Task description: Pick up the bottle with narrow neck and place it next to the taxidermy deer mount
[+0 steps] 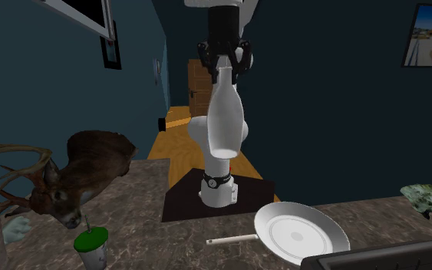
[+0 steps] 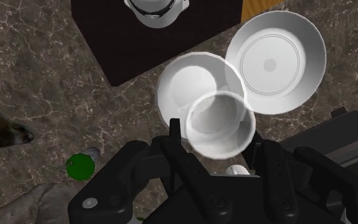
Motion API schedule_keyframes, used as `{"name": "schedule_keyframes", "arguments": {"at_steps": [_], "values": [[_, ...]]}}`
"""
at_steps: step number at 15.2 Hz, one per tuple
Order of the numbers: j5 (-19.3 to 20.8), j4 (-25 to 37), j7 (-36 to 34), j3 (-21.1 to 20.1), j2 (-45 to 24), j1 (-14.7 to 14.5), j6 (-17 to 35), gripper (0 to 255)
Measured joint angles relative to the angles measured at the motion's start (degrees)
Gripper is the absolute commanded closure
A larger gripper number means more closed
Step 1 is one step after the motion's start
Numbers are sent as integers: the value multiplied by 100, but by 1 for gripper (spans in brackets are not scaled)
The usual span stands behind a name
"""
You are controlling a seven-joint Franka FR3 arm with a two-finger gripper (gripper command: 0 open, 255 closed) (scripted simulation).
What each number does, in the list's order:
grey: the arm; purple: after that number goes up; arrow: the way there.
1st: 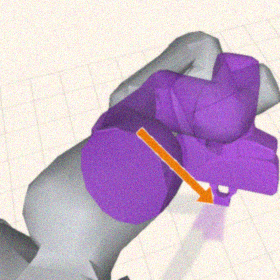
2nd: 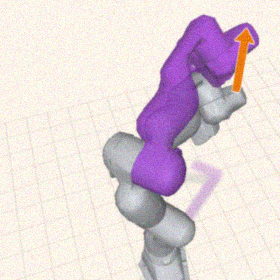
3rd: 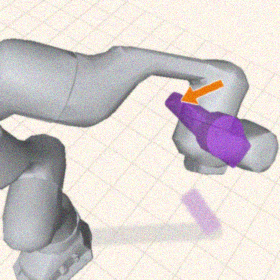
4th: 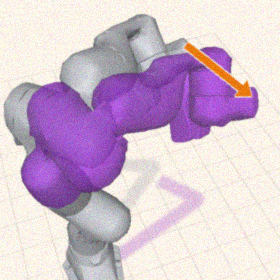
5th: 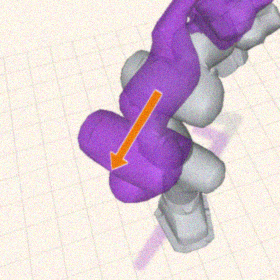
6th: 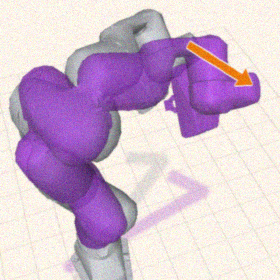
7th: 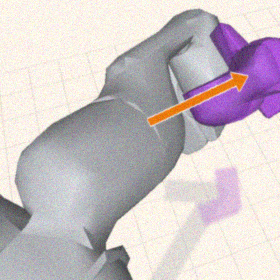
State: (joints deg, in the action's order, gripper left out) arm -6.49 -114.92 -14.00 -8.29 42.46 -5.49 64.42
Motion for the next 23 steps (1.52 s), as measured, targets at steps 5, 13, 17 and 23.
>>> {"name": "schedule_keyframes", "arguments": {"at_steps": [5,13,17,23], "values": [[15,540,-28,11,-216,13,-325,255],[25,1600,-111,-2,-687,39,-912,255],[45,2135,-125,13,-914,51,-1222,255],[126,2744,-38,115,-1109,60,-1648,255]]}}
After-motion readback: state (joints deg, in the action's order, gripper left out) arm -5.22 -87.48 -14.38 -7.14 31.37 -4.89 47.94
